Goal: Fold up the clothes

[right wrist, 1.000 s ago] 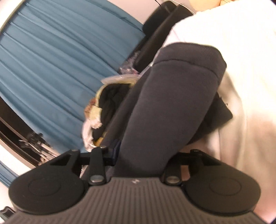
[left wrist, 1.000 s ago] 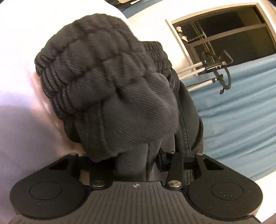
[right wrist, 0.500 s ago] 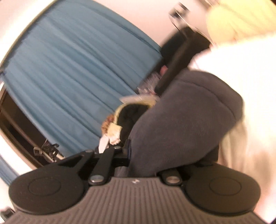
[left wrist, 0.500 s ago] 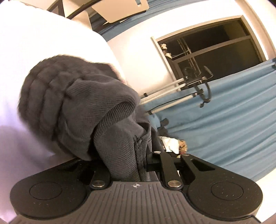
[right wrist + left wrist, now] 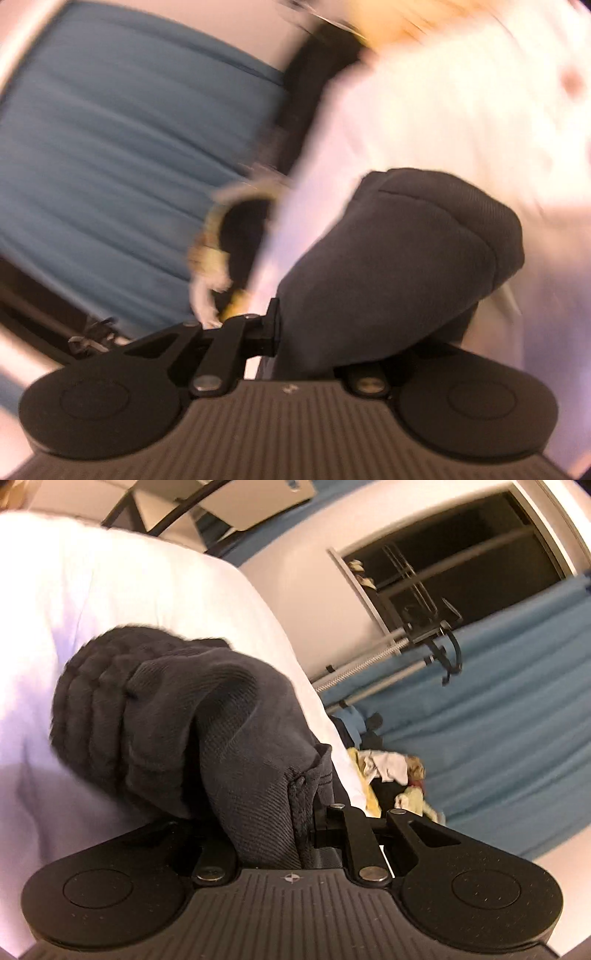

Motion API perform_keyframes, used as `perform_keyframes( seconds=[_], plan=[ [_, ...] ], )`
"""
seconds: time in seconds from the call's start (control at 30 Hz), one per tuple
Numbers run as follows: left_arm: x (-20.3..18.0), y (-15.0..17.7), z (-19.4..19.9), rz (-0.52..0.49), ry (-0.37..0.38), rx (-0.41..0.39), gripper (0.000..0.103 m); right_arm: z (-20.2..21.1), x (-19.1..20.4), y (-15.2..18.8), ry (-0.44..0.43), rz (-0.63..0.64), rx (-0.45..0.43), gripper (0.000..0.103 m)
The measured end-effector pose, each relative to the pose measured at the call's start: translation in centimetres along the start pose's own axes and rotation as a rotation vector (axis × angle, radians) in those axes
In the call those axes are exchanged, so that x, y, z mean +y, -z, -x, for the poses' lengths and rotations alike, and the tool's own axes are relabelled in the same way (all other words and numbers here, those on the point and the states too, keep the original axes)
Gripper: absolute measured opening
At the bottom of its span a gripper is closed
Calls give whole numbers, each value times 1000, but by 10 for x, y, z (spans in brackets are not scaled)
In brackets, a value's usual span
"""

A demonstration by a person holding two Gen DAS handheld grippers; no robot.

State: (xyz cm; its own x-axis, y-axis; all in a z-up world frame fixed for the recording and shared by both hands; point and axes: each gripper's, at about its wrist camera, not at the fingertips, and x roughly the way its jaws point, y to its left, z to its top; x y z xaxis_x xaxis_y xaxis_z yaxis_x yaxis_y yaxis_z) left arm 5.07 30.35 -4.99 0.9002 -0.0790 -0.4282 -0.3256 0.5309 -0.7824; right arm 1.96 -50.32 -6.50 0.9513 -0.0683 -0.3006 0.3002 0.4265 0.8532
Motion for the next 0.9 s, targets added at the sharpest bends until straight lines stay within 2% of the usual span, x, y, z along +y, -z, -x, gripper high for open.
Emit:
perform_keyframes(
  seconds=[0.07,0.17,0.23,0.27,0.3,0.33,0.4,0.5,0.6,0.67,0.77,0.9],
  plan=[
    [8,2,0,-26,-12,18,18,4,-3,4,53,-8,-16,10],
    [15,7,-6,-68,-50,56,20,-4,-49,12,216,-223,85,11],
    [15,7,-7,-41,-60,80,22,-5,-72,12,221,-325,116,11],
    [14,9,-2,-31,-65,76,27,-6,-84,12,221,-376,132,11],
    [12,12,4,-21,-73,68,40,-8,-83,10,212,-359,139,11],
    [10,17,11,-14,-80,61,61,-10,-80,8,202,-337,145,11],
    [3,26,27,-12,-91,43,82,-10,-83,9,200,-340,139,14],
    [-14,44,56,-75,-78,-10,84,-10,-87,10,197,-347,129,22],
    [-46,64,70,-231,-78,-65,86,-8,-93,5,205,-341,101,36],
    [-69,80,71,-345,-39,-78,86,-2,-96,-4,211,-318,71,36],
    [-100,107,55,-481,53,-57,88,-7,-97,-6,213,-289,59,37],
    [-128,156,16,-683,97,12,88,-14,-98,-8,215,-250,45,37]
  ],
)
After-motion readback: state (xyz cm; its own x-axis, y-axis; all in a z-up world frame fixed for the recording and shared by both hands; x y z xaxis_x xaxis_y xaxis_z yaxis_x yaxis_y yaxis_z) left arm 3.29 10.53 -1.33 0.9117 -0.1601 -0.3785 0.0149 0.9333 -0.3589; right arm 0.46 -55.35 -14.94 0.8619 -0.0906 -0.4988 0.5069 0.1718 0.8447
